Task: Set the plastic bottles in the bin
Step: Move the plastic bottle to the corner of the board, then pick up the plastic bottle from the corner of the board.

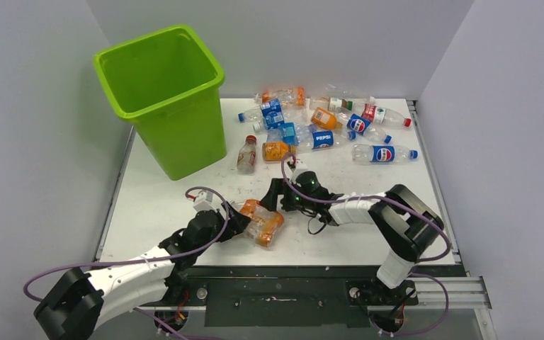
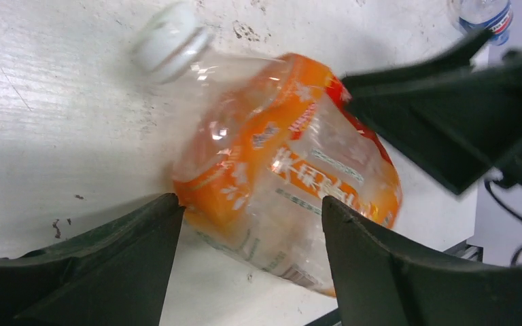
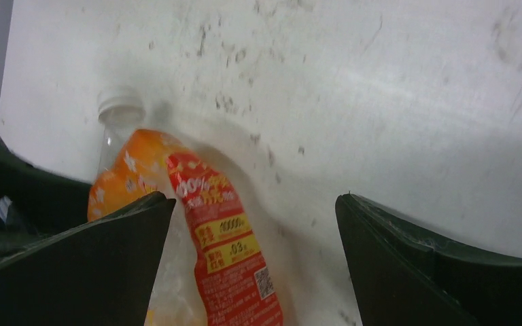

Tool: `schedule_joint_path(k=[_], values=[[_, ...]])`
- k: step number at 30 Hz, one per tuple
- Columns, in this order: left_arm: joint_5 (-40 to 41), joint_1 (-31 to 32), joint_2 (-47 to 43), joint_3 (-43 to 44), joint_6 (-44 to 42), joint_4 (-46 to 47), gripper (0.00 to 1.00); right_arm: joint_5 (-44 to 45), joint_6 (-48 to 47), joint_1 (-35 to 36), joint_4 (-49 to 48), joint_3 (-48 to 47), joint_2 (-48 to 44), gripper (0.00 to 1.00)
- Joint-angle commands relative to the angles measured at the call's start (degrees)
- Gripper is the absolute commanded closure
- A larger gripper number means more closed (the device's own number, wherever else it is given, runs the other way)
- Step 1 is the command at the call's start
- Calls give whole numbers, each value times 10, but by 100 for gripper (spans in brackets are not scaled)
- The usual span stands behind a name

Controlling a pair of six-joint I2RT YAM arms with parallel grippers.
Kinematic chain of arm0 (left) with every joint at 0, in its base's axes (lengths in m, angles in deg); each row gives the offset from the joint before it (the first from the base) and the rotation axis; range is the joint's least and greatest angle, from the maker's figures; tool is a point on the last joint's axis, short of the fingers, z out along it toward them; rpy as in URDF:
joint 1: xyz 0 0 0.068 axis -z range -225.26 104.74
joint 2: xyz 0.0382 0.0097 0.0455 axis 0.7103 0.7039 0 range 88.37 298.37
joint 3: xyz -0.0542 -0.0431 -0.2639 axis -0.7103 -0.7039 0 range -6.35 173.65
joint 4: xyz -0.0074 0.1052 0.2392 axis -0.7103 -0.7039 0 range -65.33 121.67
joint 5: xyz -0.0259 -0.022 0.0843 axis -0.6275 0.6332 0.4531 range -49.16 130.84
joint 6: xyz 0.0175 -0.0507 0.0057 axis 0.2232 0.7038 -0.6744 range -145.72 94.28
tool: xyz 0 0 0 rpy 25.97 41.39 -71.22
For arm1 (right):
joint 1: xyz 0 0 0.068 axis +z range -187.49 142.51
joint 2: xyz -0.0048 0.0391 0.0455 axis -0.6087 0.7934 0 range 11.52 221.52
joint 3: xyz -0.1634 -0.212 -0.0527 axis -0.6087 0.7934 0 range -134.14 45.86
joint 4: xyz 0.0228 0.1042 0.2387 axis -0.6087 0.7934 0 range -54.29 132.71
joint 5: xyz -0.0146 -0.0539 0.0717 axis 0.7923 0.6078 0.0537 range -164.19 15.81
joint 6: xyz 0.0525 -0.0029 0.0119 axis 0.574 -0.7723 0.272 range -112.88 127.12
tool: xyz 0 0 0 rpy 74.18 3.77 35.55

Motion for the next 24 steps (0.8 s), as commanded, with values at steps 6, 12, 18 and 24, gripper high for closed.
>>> schedule_joint_path(k=[6,12,18,24], values=[[-80,-34,64,4,-49,111,41,62,85,69,-52,183,-168,1],[-136,-36,105,-6,-66,212,51,67,105,71,-54,232,-223,5],[-170,-36,150,1,-68,261,51,12,137,66,-100,232,-198,5],[-174,-34,186,16,-77,286,56,-39,165,69,-122,204,-143,3]])
